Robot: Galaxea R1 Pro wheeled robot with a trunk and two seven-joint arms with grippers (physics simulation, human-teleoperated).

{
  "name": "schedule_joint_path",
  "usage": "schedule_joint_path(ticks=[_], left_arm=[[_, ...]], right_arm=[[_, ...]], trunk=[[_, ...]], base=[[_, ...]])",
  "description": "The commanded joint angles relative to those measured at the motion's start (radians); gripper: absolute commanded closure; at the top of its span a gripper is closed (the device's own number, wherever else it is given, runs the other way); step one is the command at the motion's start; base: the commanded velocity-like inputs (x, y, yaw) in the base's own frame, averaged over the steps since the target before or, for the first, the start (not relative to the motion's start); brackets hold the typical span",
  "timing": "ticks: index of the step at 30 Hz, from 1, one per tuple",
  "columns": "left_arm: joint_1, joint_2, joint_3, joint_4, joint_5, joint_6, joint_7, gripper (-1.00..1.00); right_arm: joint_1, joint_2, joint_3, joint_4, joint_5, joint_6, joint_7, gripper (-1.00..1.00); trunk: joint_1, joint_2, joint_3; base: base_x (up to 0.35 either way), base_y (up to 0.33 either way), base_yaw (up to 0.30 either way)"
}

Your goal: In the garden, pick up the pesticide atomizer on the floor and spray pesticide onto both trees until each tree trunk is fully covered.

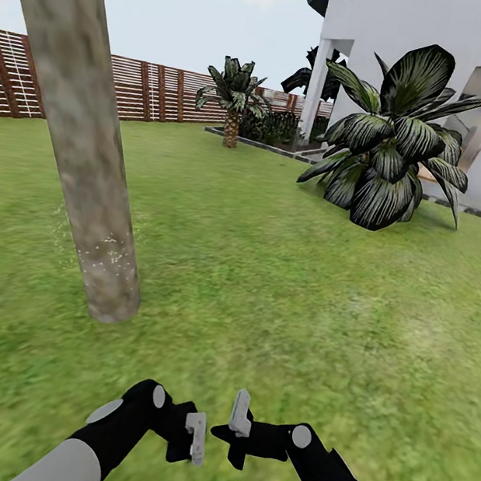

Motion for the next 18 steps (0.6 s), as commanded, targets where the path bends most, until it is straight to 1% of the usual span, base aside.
schedule_joint_path(ticks=[1,12,18], left_arm=[[0.0,-0.001,-0.001,-0.002,-0.002,0.006,-0.005,1.0],[-0.001,-0.011,-0.001,0.0,-0.003,0.007,-0.005,1.0],[-0.001,-0.012,-0.001,0.001,-0.003,0.007,-0.005,1.0]], right_arm=[[0.0,-0.001,0.003,-0.002,0.007,-0.005,-0.002,1.0],[0.0,-0.001,0.003,-0.002,0.007,-0.005,-0.002,1.0],[0.0,-0.001,0.003,-0.002,0.007,-0.005,-0.002,1.0]], trunk=[[0.0,0.0,-0.001],[0.0,0.0,-0.001],[0.0,0.0,-0.001]], base=[[0.0,0.0,0.0],[0.0,0.0,0.0],[0.0,0.0,0.0]])
